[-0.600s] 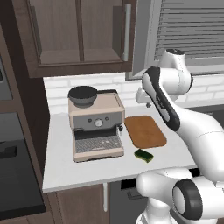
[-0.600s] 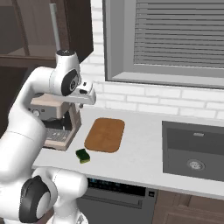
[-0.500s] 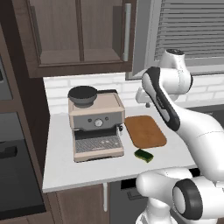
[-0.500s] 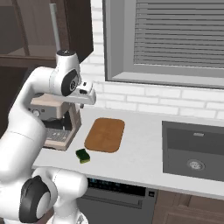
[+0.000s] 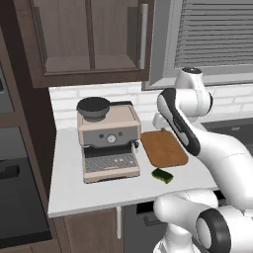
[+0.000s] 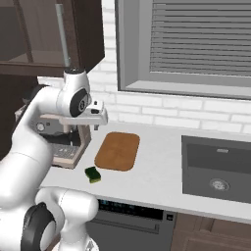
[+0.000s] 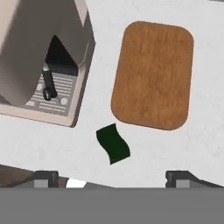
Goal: Pick up the sponge from the counter and clean the cutting board by briefly scrubbing or pressing down on the cutting board. Once finished, release the sponge.
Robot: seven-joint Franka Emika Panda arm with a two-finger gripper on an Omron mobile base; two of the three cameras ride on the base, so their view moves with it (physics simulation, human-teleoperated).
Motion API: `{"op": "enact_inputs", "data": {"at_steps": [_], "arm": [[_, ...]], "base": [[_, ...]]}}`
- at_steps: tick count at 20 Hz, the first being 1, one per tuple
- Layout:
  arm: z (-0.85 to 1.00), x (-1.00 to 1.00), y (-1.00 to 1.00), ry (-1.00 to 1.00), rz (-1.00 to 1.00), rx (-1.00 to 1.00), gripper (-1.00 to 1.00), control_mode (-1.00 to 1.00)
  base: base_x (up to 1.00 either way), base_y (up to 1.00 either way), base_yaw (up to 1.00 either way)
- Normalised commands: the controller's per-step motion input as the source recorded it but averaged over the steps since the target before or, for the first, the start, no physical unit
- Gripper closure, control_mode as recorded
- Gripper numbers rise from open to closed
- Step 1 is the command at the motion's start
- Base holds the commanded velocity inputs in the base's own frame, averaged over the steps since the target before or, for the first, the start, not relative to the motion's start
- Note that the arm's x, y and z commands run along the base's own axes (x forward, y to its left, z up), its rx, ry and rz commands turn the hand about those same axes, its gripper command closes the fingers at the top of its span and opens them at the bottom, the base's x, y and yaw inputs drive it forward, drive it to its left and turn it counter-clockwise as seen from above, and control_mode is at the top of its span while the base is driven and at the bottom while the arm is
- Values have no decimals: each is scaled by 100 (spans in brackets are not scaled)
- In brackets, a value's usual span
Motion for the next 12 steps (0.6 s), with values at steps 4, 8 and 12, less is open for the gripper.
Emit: {"op": "enact_inputs", "data": {"at_steps": [4, 8, 12], "arm": [[-62, -19, 0, 0, 20, -9, -100, -100], [-48, -37, 2, 0, 12, -7, -100, -100], [-48, -29, 0, 0, 10, 0, -100, -100]], "base": [[0, 0, 0], [0, 0, 0], [0, 0, 0]]}}
